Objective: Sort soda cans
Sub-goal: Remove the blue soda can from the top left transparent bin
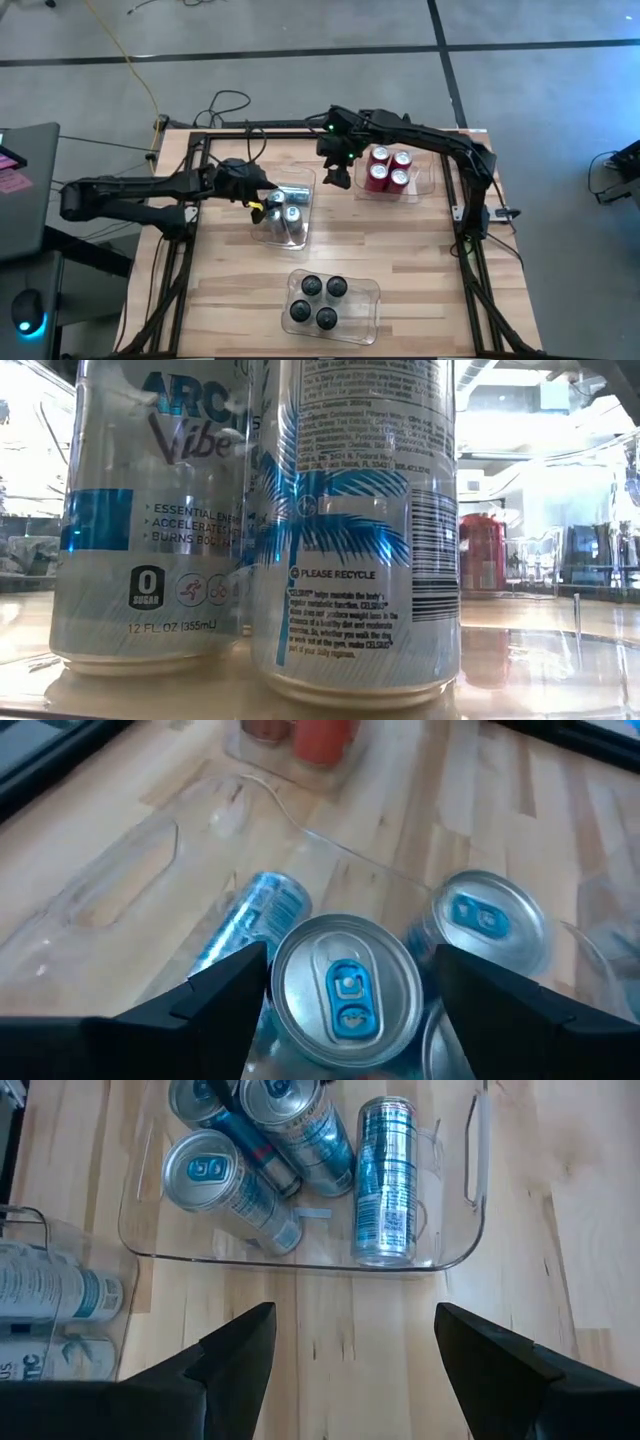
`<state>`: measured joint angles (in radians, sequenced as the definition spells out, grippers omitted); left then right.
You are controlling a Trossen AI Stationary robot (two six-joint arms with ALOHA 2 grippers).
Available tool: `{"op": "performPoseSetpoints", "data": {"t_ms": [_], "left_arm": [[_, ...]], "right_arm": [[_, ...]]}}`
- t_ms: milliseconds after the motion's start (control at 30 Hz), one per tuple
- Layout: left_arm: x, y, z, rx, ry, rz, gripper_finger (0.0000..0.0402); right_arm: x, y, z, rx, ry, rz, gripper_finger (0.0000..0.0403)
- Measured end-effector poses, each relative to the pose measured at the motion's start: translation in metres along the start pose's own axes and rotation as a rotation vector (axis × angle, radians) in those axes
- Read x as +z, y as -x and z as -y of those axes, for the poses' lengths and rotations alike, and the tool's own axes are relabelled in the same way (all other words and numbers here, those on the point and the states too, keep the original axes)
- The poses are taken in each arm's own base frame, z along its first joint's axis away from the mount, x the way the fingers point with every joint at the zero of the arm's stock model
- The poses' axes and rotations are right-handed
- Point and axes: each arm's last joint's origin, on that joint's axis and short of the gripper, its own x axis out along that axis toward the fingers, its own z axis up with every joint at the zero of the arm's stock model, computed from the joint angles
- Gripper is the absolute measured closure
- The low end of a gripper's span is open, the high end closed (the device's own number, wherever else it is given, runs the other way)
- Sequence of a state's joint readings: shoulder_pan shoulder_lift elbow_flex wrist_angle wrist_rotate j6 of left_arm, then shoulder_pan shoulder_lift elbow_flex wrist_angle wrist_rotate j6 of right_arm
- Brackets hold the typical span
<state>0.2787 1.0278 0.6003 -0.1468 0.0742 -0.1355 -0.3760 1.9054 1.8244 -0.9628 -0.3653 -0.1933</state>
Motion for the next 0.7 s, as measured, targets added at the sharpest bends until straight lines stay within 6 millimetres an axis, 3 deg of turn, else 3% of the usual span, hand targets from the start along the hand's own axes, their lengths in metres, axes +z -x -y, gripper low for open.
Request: {"op": "performPoseSetpoints", "data": {"t_ms": [367,700], "left_arm": [[0.005,-0.021,-0.001,0.017,0.005,-0.086,0.0118],[0.013,-0.015,-0.002,0.12,-0.042,-0.168,0.013]], "right_arm": [[-0.014,-0.003,0.001,-0.007,-0.005,0.029,0.0112],[-0.023,-0.016,0.004,-0.005,-0.012,0.017,0.0112]]}}
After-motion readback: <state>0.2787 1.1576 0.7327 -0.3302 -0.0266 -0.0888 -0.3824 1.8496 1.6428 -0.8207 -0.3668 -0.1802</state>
